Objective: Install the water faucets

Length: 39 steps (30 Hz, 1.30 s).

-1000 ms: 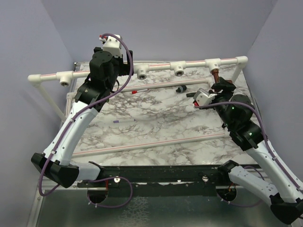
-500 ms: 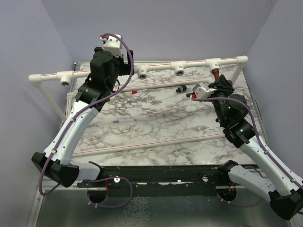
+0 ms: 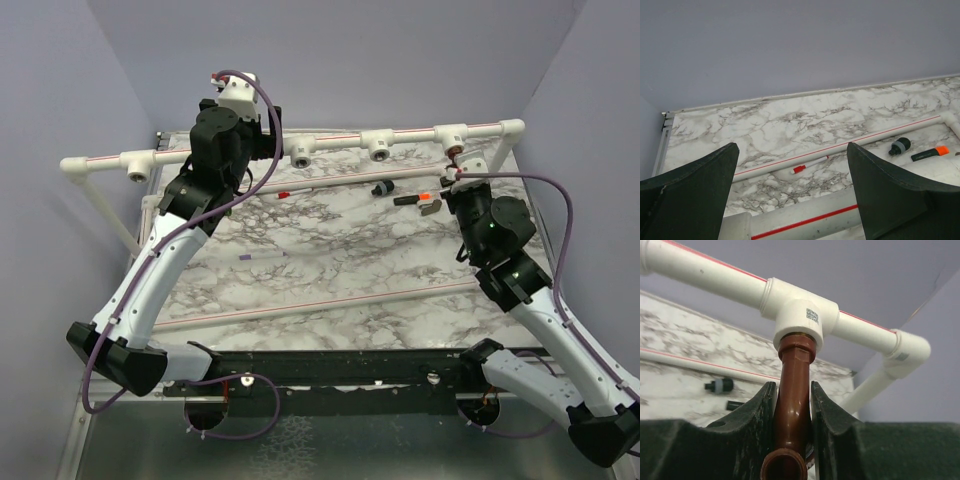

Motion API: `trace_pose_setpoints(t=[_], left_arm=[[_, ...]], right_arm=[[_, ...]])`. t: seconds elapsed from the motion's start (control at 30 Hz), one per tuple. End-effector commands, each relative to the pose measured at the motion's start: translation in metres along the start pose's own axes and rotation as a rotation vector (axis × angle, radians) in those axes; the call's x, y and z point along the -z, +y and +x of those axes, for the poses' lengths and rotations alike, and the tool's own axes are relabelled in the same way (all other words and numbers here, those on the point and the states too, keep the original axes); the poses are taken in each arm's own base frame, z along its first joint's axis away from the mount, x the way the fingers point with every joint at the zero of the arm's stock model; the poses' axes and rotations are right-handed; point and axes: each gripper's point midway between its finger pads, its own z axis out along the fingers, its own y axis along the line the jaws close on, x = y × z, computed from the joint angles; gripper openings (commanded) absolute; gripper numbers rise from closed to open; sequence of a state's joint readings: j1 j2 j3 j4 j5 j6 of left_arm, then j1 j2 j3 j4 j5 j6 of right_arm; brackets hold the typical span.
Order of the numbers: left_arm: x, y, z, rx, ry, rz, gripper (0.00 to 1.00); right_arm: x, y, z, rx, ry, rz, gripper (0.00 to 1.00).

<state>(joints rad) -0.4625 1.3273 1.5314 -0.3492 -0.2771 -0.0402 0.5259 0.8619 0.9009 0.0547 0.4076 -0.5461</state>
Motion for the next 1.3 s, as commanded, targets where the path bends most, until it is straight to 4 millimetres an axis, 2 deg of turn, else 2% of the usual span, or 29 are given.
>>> trace_pose_setpoints(t=[0.0,0.23,0.47,0.73,1.0,1.13,1.27], left_arm=[[-0.002,-0.032,0.093,-0.084,0.306,0.134,0.91],[0.001,-0.031,0.092,-0.083,0.301,0.133,0.91],[0.003,-0.031,0.090,-0.079,0.294,0.135,0.91],[0.005,-0.031,0.090,-0.079,0.290,0.137,0.91],[0.005,-0.032,0.089,-0.079,0.288,0.139,0.91],[0.005,-0.032,0.091,-0.080,0.291,0.140,0.91],[0.004,-0.032,0.091,-0.080,0.294,0.139,0.91]], right_arm=[[0.003,0.018,-0.018,-0.480,-0.042,-0.033,0.00],[0.004,0.027,-0.024,-0.896,-0.046,-0.005,0.00],[0.007,0.035,-0.045,-1.254,-0.056,-0.049,0.01],[0.014,0.030,-0.071,-1.564,-0.118,-0.097,0.01],[0.020,0.028,-0.071,-1.900,-0.154,-0.107,0.01],[0.020,0.038,-0.059,-2.097,-0.142,-0.133,0.00],[0.021,0.047,-0.057,-2.192,-0.130,-0.181,0.01]])
